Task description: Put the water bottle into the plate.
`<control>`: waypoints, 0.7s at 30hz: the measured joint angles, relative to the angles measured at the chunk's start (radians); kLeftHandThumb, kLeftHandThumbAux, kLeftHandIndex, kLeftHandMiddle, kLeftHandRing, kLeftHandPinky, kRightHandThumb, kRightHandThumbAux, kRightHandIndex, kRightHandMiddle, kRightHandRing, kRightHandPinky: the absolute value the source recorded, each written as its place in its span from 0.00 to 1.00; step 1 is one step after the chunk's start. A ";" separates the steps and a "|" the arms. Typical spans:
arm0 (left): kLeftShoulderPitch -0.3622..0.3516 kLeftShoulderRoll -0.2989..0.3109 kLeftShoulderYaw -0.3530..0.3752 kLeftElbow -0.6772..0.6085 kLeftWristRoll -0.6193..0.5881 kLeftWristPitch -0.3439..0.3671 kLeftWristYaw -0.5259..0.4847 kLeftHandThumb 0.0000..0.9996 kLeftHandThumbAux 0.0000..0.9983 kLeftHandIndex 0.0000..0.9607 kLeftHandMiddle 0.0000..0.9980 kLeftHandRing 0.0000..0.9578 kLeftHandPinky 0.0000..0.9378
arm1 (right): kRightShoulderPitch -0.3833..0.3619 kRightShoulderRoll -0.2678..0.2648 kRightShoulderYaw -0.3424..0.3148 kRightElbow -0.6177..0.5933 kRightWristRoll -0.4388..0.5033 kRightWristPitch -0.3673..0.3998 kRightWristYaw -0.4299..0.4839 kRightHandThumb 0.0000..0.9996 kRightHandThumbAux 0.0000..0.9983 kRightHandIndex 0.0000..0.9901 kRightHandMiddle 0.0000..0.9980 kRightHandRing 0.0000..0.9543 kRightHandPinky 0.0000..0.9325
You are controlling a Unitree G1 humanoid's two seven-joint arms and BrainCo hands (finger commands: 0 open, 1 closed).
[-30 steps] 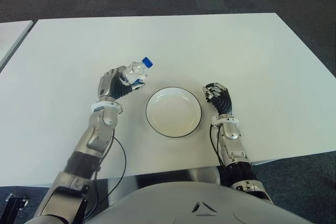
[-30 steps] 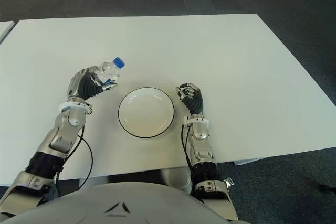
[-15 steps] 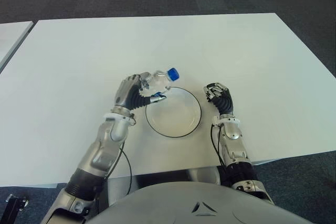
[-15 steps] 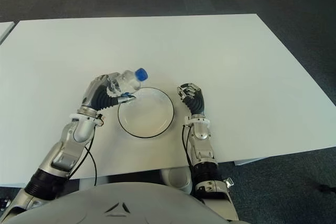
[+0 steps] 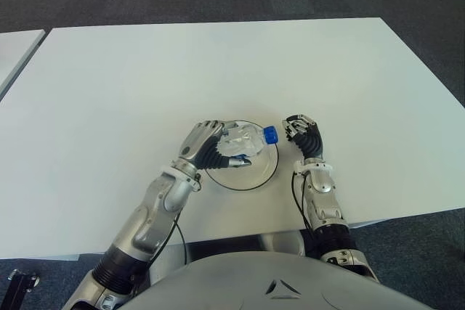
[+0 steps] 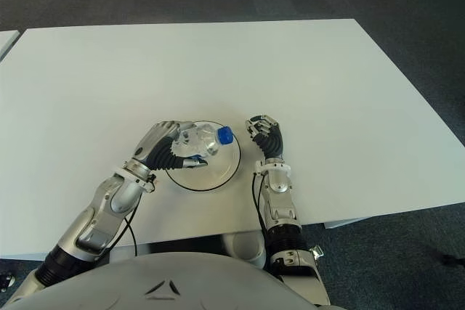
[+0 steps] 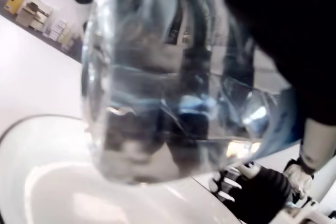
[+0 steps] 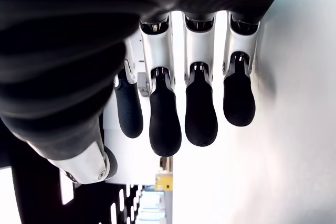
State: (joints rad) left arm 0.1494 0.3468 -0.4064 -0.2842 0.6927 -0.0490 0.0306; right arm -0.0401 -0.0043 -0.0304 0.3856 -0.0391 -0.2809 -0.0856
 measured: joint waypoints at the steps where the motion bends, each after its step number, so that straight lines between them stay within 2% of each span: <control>1: 0.001 -0.001 -0.003 -0.004 0.005 0.000 -0.007 0.85 0.67 0.41 0.54 0.89 0.88 | 0.000 0.000 0.000 0.000 0.000 0.000 0.001 0.71 0.73 0.44 0.70 0.71 0.72; 6: -0.005 -0.007 -0.044 0.003 0.065 0.000 -0.031 0.85 0.67 0.41 0.54 0.88 0.88 | 0.000 -0.001 0.000 0.000 0.000 0.000 0.003 0.71 0.73 0.44 0.70 0.71 0.72; 13: -0.016 -0.013 -0.131 0.142 0.152 -0.026 -0.027 0.85 0.67 0.41 0.54 0.88 0.90 | 0.000 0.001 0.001 -0.001 0.000 0.001 0.003 0.71 0.73 0.44 0.69 0.71 0.72; 21: -0.052 -0.023 -0.164 0.252 0.210 -0.098 0.106 0.85 0.67 0.41 0.54 0.89 0.90 | 0.001 0.003 0.000 -0.001 0.001 0.000 0.003 0.71 0.73 0.44 0.69 0.71 0.72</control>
State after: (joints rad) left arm 0.0977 0.3238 -0.5700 -0.0317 0.9031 -0.1466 0.1364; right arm -0.0391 -0.0009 -0.0300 0.3848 -0.0376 -0.2806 -0.0826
